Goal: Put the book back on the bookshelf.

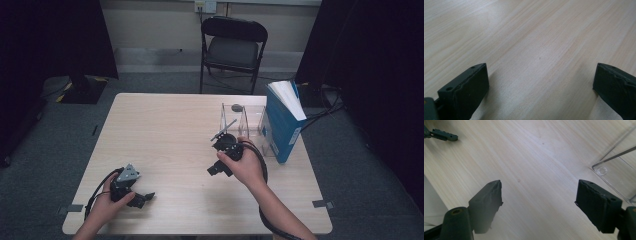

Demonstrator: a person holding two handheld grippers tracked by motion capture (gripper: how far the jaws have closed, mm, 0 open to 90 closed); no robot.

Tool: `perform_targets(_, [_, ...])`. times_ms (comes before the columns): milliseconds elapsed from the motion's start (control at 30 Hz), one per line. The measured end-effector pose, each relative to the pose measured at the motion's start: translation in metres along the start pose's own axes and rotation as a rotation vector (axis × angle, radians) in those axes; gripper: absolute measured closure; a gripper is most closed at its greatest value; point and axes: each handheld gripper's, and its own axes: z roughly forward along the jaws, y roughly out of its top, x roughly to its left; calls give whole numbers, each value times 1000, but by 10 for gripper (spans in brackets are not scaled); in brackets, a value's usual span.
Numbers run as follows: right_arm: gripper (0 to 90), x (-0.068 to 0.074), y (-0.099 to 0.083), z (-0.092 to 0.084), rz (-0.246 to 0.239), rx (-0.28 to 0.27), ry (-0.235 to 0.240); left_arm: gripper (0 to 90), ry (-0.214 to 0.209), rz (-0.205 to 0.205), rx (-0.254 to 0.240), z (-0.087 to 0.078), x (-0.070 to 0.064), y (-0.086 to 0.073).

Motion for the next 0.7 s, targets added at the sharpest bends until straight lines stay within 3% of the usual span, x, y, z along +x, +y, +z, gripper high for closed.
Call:
perform_targets(100, [201,4,1,5,-12,26,-3,0,0,0,0,0,0,0])
perform_targets(700, [186,13,5,34,-38,38,27,0,0,8,8,0,1,0])
